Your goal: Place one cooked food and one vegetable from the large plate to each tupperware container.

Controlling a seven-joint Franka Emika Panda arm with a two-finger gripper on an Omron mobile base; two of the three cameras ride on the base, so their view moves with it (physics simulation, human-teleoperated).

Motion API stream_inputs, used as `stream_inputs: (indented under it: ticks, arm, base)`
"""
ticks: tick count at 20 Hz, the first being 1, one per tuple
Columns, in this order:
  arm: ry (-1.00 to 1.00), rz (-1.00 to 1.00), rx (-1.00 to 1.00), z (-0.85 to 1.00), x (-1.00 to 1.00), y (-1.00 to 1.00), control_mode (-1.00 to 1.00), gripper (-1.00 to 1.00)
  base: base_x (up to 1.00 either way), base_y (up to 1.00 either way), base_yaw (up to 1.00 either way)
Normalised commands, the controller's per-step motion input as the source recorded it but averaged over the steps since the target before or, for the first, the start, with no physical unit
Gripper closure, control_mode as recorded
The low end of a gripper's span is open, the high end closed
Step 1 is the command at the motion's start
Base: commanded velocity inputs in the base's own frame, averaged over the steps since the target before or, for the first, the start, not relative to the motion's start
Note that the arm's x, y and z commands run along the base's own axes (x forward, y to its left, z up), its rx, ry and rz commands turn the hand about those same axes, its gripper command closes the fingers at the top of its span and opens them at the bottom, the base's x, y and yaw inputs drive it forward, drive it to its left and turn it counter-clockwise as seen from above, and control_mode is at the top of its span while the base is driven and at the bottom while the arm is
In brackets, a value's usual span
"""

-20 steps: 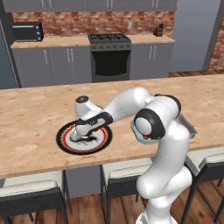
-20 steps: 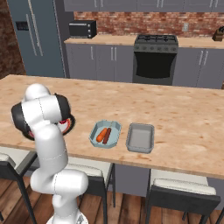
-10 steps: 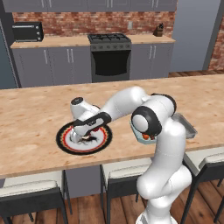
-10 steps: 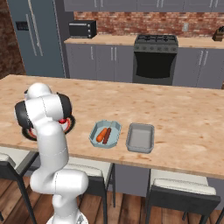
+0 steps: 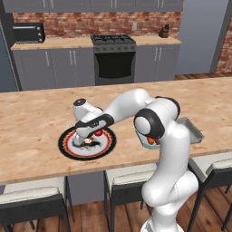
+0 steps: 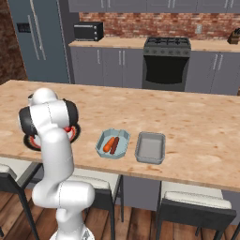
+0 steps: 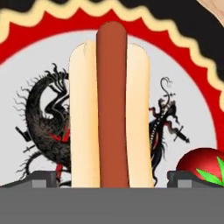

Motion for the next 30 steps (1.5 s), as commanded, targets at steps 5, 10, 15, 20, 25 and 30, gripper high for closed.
stream_inputs:
  ticks: [5,10,15,20,25,30]
  arm:
    - [0.00,0.02,0.00,-0.04,0.04,0.01,-1.00,-1.00]
    - [0.01,0.03,0.00,-0.14,0.00,0.07,-1.00,-1.00]
    - [0.04,0.01,0.00,-0.20,0.00,0.01,-1.00,-1.00]
    - [0.02,0.02,0.00,-0.15,0.00,0.00,-1.00,-1.00]
    - [0.02,0.03,0.00,0.00,0.00,0.00,-1.00,1.00]
    - [0.01,0.02,0.00,0.00,0.00,0.00,-1.00,1.00]
  base:
    - [0.00,0.00,0.00]
    - [0.00,0.00,0.00]
    - [0.00,0.00,0.00]
    - [0.00,0.00,0.00]
    - [0.00,0.00,0.00]
    - [0.00,0.00,0.00]
